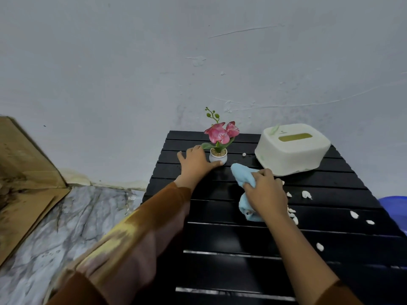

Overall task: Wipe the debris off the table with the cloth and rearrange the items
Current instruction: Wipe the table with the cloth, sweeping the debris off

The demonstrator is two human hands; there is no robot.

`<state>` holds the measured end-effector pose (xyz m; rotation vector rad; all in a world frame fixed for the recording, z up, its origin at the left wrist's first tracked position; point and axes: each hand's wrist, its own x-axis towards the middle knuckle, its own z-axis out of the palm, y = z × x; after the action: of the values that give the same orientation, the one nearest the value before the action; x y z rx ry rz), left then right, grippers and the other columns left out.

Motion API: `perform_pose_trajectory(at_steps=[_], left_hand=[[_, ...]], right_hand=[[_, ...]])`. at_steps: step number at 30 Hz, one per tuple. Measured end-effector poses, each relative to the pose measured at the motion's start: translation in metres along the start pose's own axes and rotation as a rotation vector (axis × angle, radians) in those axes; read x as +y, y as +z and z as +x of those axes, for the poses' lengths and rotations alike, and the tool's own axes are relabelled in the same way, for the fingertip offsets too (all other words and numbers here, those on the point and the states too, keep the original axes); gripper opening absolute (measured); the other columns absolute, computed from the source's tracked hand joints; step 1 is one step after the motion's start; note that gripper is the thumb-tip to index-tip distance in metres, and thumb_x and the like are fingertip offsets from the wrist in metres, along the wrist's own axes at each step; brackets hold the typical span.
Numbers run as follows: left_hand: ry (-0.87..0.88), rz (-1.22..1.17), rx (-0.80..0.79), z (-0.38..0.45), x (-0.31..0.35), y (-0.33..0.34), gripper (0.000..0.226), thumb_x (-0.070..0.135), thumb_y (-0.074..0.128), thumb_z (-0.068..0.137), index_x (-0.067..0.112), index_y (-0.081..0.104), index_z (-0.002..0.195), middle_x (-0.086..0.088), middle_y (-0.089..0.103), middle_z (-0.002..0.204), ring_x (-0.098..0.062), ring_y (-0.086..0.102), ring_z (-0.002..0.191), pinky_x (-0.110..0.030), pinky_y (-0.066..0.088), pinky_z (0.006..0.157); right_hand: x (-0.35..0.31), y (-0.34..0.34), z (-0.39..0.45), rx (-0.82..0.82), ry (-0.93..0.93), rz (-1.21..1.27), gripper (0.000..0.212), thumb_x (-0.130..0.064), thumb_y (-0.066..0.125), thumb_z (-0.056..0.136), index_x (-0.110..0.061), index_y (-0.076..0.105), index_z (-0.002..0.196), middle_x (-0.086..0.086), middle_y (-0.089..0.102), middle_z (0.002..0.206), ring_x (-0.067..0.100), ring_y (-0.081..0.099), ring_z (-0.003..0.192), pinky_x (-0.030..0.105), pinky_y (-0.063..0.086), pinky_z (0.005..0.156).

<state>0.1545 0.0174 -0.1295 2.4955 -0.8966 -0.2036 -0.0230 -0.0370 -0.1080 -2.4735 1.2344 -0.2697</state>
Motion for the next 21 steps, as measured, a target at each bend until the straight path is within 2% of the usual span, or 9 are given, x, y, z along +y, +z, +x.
perform_pose_trajectory(at_steps=[4,6,10,12,14,15,18,20,21], left_hand=[[-0.054,-0.057,0.003,0.015,0.015,0.003,0.061,0.058,0.065,0.074,0.023,0.056,0.124,-0.001,0.055,0.133,-0.023,0.036,0.135,-0.057,0.002,0.117],[-0.081,-0.006,-0.019,0.02,0.018,0.011,0.059,0.062,0.062,0.075,0.021,0.06,0.118,-0.002,0.059,0.125,-0.022,0.038,0.133,-0.058,-0.002,0.116],[-0.108,-0.049,0.011,0.028,0.017,0.026,0.044,0.056,0.057,0.078,0.018,0.068,0.095,-0.004,0.07,0.098,-0.024,0.053,0.12,-0.055,-0.004,0.116],[-0.084,-0.089,0.042,0.027,0.018,0.023,0.037,0.054,0.057,0.08,0.018,0.065,0.082,-0.003,0.069,0.087,-0.023,0.057,0.113,-0.051,-0.002,0.118],[-0.067,-0.128,0.078,0.025,0.016,0.011,0.032,0.051,0.06,0.079,0.019,0.06,0.071,0.0,0.063,0.071,-0.019,0.06,0.1,-0.049,0.003,0.12],[-0.064,-0.146,0.099,0.024,0.013,0.002,0.031,0.049,0.061,0.079,0.019,0.062,0.072,0.0,0.064,0.072,-0.017,0.059,0.096,-0.049,0.007,0.119],[-0.078,-0.268,0.172,0.026,-0.012,-0.022,0.044,0.051,0.07,0.069,0.014,0.071,0.094,-0.005,0.073,0.099,-0.021,0.061,0.107,-0.047,0.03,0.111],[-0.105,-0.488,0.202,0.023,-0.034,-0.044,0.047,0.045,0.078,0.062,0.014,0.072,0.096,-0.005,0.074,0.103,-0.019,0.066,0.103,-0.037,0.048,0.098],[-0.114,-0.574,0.217,0.019,-0.046,-0.055,0.041,0.037,0.081,0.062,0.012,0.073,0.094,-0.006,0.074,0.102,-0.016,0.067,0.098,-0.032,0.052,0.091]], right_hand=[[0.005,0.004,0.002,-0.007,-0.017,0.002,0.032,-0.029,0.042,0.092,-0.014,0.059,0.115,0.002,0.045,0.129,0.03,0.043,0.113,0.035,0.038,0.082],[0.007,0.006,0.002,-0.007,-0.023,0.008,0.032,-0.029,0.042,0.092,-0.015,0.059,0.115,0.001,0.045,0.129,0.029,0.043,0.112,0.034,0.037,0.079],[0.006,0.009,0.0,-0.007,-0.043,0.003,0.032,-0.03,0.042,0.093,-0.017,0.058,0.117,-0.001,0.044,0.13,0.027,0.043,0.111,0.032,0.036,0.079],[0.003,0.009,0.0,-0.01,-0.052,0.0,0.033,-0.03,0.042,0.093,-0.018,0.058,0.119,-0.002,0.044,0.13,0.027,0.042,0.112,0.033,0.037,0.081],[-0.004,0.008,-0.002,-0.009,-0.067,0.005,0.033,-0.031,0.043,0.093,-0.018,0.057,0.12,-0.001,0.044,0.131,0.027,0.042,0.114,0.034,0.039,0.083],[-0.01,0.006,-0.003,-0.005,-0.083,0.013,0.033,-0.031,0.043,0.093,-0.018,0.057,0.12,-0.001,0.044,0.131,0.027,0.041,0.115,0.034,0.039,0.084],[-0.041,0.005,-0.008,0.01,-0.152,0.06,0.036,-0.033,0.045,0.093,-0.019,0.055,0.125,-0.001,0.042,0.134,0.026,0.041,0.115,0.036,0.04,0.087],[-0.071,0.012,-0.011,0.021,-0.231,0.078,0.038,-0.035,0.045,0.093,-0.02,0.053,0.126,-0.002,0.041,0.135,0.027,0.041,0.115,0.036,0.039,0.088],[-0.087,0.019,-0.011,0.023,-0.273,0.081,0.039,-0.037,0.046,0.093,-0.019,0.053,0.127,-0.002,0.041,0.136,0.027,0.04,0.115,0.036,0.039,0.089]])
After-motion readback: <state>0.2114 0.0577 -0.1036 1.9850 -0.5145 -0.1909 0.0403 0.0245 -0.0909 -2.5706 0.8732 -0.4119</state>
